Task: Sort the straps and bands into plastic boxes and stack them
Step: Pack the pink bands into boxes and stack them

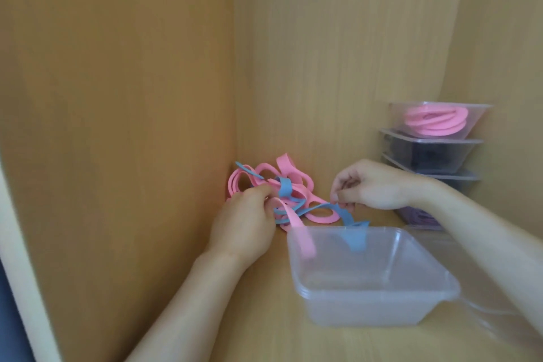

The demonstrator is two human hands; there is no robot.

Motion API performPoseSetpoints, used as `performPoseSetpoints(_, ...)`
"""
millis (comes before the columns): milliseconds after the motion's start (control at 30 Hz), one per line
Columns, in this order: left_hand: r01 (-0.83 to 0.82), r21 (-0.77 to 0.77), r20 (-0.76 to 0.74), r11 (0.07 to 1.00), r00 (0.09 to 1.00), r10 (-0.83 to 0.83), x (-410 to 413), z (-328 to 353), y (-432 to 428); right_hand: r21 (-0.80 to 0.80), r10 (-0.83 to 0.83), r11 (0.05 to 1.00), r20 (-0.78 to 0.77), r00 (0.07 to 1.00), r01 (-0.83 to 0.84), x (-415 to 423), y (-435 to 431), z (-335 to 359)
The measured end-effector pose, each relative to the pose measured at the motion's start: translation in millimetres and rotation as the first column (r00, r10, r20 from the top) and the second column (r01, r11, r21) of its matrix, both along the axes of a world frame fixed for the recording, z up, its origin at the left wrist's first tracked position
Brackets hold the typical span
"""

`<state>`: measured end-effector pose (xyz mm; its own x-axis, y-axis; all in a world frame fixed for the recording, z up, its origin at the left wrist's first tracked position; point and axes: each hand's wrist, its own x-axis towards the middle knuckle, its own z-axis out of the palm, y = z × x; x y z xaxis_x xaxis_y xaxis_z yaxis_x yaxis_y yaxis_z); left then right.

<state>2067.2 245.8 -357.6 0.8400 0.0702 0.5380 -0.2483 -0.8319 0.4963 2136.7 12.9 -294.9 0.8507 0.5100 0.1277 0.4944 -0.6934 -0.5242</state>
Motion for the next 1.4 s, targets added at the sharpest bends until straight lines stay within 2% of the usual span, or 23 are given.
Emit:
performPoseSetpoints(67, 0.185, -0.214, 0.063, 0.959, 0.983, -0.175, 4, 12, -4, 0.038, 0.036, 0.999, 0.019, 0.999, -0.037, 0, 5, 8)
performPoseSetpoints(200, 0.315, -0.285, 0.100, 0.905, 0.949, -0.299, 11, 52, -18, 0.080, 0.157, 0.985, -0.030, 0.987, -0.154, 4, 11, 31)
performPoseSetpoints(267, 0.366, -0.317, 0.123, 0.875, 0.931, -0.345, 15, 78, -27, 0.225, 0.246, 0.952, -0.150, 0.957, -0.209, 10, 8, 38)
performPoseSetpoints(333, 0.383, -0.289, 0.149, 0.877, 0.923, -0.354, 20, 103, -38, 0.427, 0.379, 0.872, -0.276, 0.883, -0.241, 16, 2, 41)
performPoseSetpoints(433, 0.424, -0.228, 0.122, 0.877, 0.906, -0.406, 30, 128, -59, 0.657, 0.553, 0.707, -0.285, 0.783, -0.261, 27, -9, 44)
performPoseSetpoints(500, 0.439, -0.168, 0.110, 0.883, 0.898, -0.425, 38, 134, -70, 0.745, 0.543, 0.632, -0.230, 0.808, -0.213, 35, -10, 44)
performPoseSetpoints(600, 0.472, -0.183, 0.071, 0.862, 0.881, -0.468, 51, 138, -73, 0.796, 0.404, 0.591, -0.151, 0.902, -0.131, 43, 1, 41)
performPoseSetpoints(700, 0.462, -0.348, 0.039, 0.816, 0.876, -0.480, 63, 139, -60, 0.840, 0.315, 0.538, -0.124, 0.941, -0.070, 44, 6, 42)
performPoseSetpoints(767, 0.361, -0.505, 0.059, 0.784, 0.921, -0.386, 75, 132, -50, 0.875, 0.300, 0.482, -0.127, 0.946, -0.035, 43, 2, 48)
performPoseSetpoints(800, 0.286, -0.530, 0.055, 0.798, 0.951, -0.305, 82, 125, -45, 0.891, 0.302, 0.454, -0.118, 0.946, -0.034, 42, -1, 52)
performPoseSetpoints(900, 0.065, -0.478, -0.023, 0.876, 0.996, -0.087, 107, 101, -29, 0.901, 0.296, 0.430, -0.078, 0.952, -0.060, 35, -5, 63)
performPoseSetpoints(1000, -0.057, -0.464, -0.112, 0.884, 0.994, 0.005, 134, 73, -16, 0.879, 0.266, 0.472, -0.063, 0.962, -0.073, 34, -11, 70)
performPoseSetpoints(1100, -0.135, -0.311, -0.192, 0.941, 0.978, 0.077, 154, 49, -9, 0.859, 0.266, 0.506, -0.064, 0.962, -0.083, 39, -22, 73)
performPoseSetpoints(1167, -0.122, -0.239, -0.196, 0.963, 0.978, 0.075, 161, 43, -10, 0.836, 0.247, 0.542, -0.053, 0.968, -0.093, 43, -28, 73)
performPoseSetpoints(1233, -0.026, -0.218, -0.194, 0.976, 0.981, -0.017, 162, 46, -16, 0.805, 0.231, 0.585, -0.048, 0.972, -0.099, 45, -30, 72)
performPoseSetpoints(1267, 0.029, -0.160, -0.213, 0.987, 0.975, -0.063, 162, 48, -19, 0.786, 0.229, 0.610, -0.052, 0.972, -0.102, 45, -31, 72)
performPoseSetpoints(1333, 0.118, 0.064, -0.304, 0.991, 0.948, -0.093, 161, 49, -28, 0.744, 0.224, 0.660, -0.062, 0.973, -0.105, 43, -32, 70)
performPoseSetpoints(1400, 0.163, 0.247, -0.383, 0.955, 0.922, -0.059, 157, 47, -38, 0.710, 0.208, 0.698, -0.071, 0.976, -0.097, 40, -35, 67)
